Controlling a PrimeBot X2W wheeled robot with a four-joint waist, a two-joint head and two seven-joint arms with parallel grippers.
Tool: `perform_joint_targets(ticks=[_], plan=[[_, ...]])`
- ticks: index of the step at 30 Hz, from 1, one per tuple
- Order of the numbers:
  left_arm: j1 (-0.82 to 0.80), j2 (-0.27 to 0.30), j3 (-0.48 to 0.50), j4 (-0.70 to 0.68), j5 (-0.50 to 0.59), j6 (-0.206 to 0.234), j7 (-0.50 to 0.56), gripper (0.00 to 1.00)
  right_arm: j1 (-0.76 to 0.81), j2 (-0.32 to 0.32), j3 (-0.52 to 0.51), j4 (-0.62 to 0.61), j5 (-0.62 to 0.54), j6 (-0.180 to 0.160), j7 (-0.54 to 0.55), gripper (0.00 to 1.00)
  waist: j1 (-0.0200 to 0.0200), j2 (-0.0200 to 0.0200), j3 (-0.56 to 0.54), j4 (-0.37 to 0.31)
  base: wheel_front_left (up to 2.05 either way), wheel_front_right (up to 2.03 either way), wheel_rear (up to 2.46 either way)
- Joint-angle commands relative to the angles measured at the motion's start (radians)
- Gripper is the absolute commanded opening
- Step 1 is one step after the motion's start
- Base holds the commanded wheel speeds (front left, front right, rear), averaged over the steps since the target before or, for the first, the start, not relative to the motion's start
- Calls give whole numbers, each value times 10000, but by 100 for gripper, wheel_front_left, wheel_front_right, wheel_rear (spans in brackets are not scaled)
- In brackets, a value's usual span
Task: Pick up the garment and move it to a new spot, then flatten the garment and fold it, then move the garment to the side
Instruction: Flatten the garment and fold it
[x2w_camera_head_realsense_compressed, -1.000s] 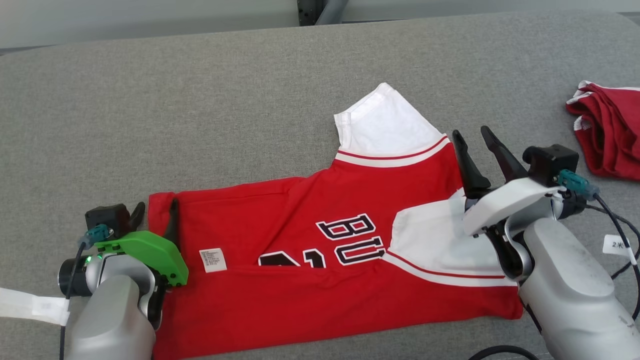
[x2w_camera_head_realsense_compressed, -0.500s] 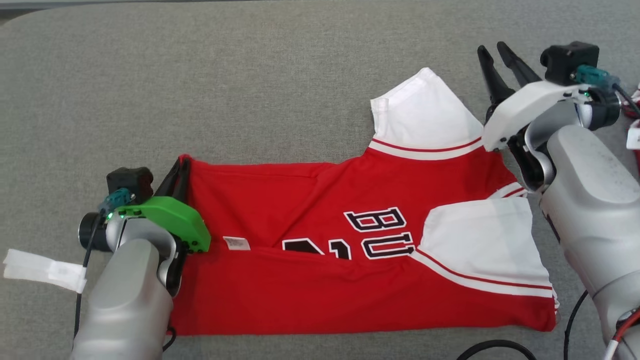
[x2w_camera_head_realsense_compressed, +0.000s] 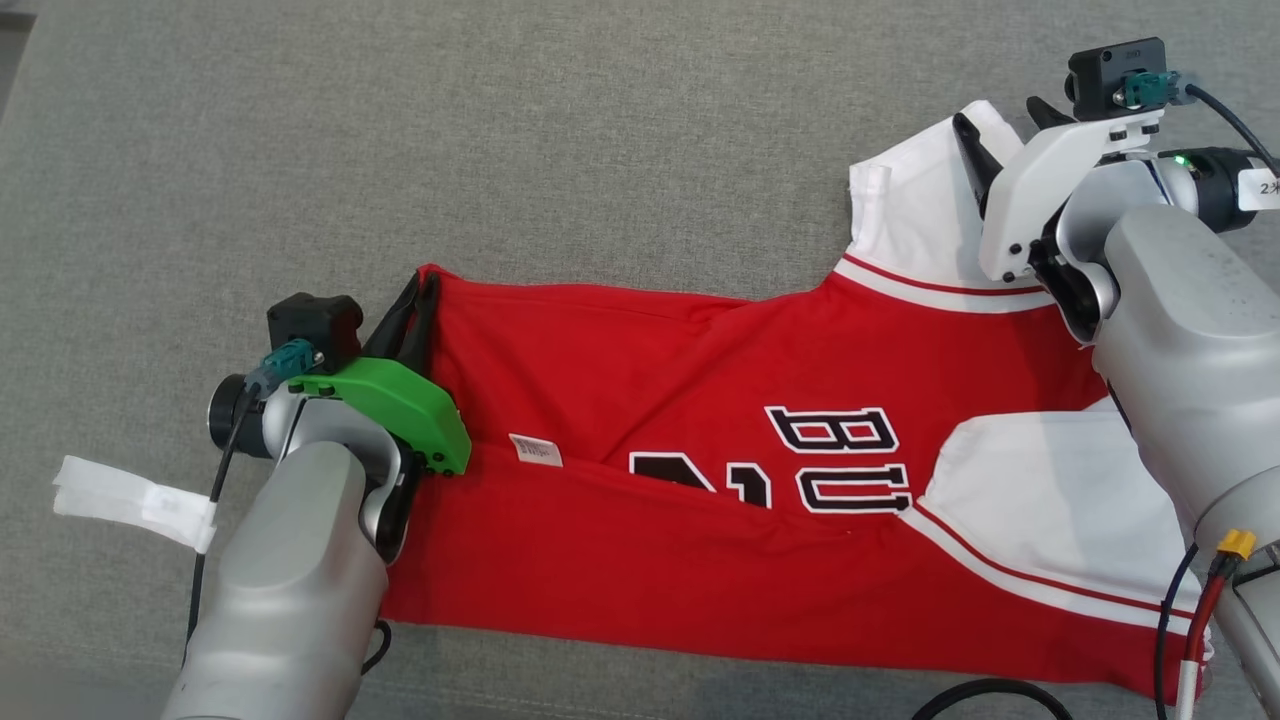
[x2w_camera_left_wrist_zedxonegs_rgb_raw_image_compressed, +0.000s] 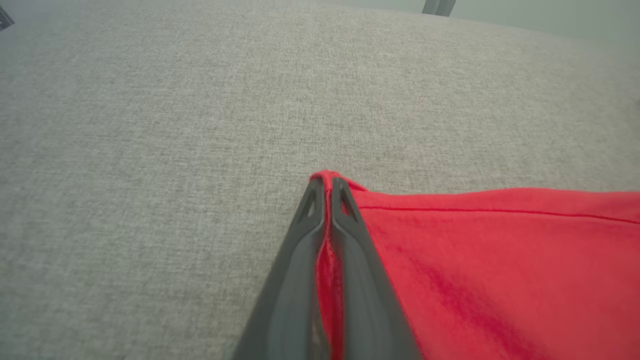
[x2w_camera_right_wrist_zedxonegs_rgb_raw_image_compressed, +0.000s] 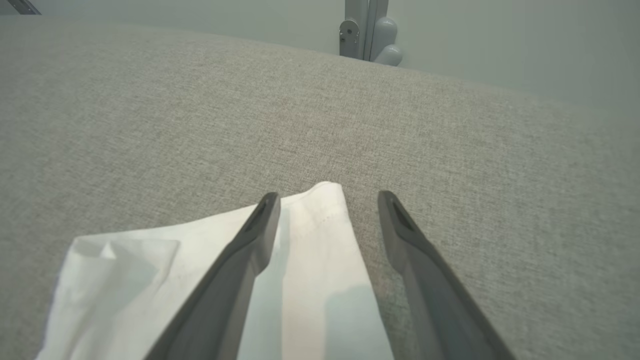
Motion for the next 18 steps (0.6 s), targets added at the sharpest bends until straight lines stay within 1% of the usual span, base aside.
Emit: perform_joint_targets(ticks=[1, 3, 5, 6, 7, 9, 12, 18], plan=[[-182, 8, -46, -69, -59, 22, 1, 0, -196, -52, 8, 188, -61, -9, 32, 99, -1, 0, 201, 189, 0, 0, 0], [-236, -26, -101, -129, -62, 22, 1, 0, -306, -48, 8, 443, -76, -9, -18, 95, -1, 0, 259, 235, 0, 0, 0], [-247, -40, -132, -167, -107, 22, 1, 0, -373, -33, 13, 730, -78, -9, 33, 70, -1, 0, 300, 259, 0, 0, 0], [-247, -51, -137, -192, -120, 22, 1, 0, -411, 5, 21, 835, -59, -9, 40, 43, -1, 0, 317, 262, 0, 0, 0], [-243, -55, -143, -215, -124, 22, 3, 0, -431, 45, 15, 929, 2, -9, 64, 0, -1, 0, 326, 257, 0, 0, 0], [-243, -45, -141, -235, -125, 22, 1, 0, -434, 64, 29, 986, 19, -9, 30, 0, -1, 0, 338, 243, 0, 0, 0], [-207, 21, -100, -313, -134, 22, 1, 0, -557, -2, 73, 971, 44, -12, -399, 0, -1, 0, 305, 178, 0, 0, 0], [32, 170, 223, -471, -10, 22, 1, 0, -807, -160, -101, 1112, 25, -12, -1727, 0, -1, 0, -127, -86, 0, 0, 0]])
